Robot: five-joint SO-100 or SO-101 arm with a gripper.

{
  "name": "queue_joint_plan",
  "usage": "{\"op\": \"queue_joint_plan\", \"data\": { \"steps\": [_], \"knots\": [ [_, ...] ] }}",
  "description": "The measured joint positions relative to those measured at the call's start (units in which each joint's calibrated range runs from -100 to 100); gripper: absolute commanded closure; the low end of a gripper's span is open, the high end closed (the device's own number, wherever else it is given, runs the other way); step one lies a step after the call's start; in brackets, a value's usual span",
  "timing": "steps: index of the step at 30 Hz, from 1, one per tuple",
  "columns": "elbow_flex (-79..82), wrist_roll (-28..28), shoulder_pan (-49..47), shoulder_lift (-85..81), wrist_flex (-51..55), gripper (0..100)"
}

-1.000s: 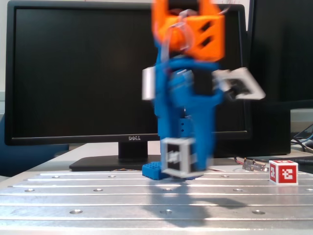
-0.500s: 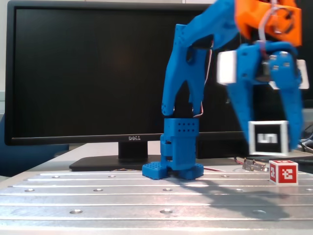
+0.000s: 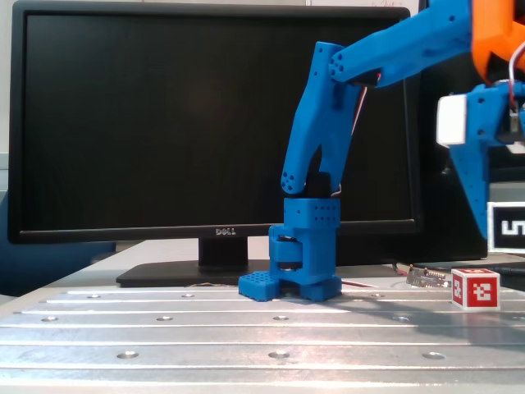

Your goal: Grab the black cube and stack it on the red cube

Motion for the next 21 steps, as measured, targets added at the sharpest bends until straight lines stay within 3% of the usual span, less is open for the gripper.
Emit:
{"op": "queue_joint_plan", "data": {
  "steps": [12,21],
  "knots": [
    [3.17,-0.94,-9.7,-1.95,0.95,85],
    [20.02,-0.42,-15.26,-12.52,-1.8,85]
  ]
}}
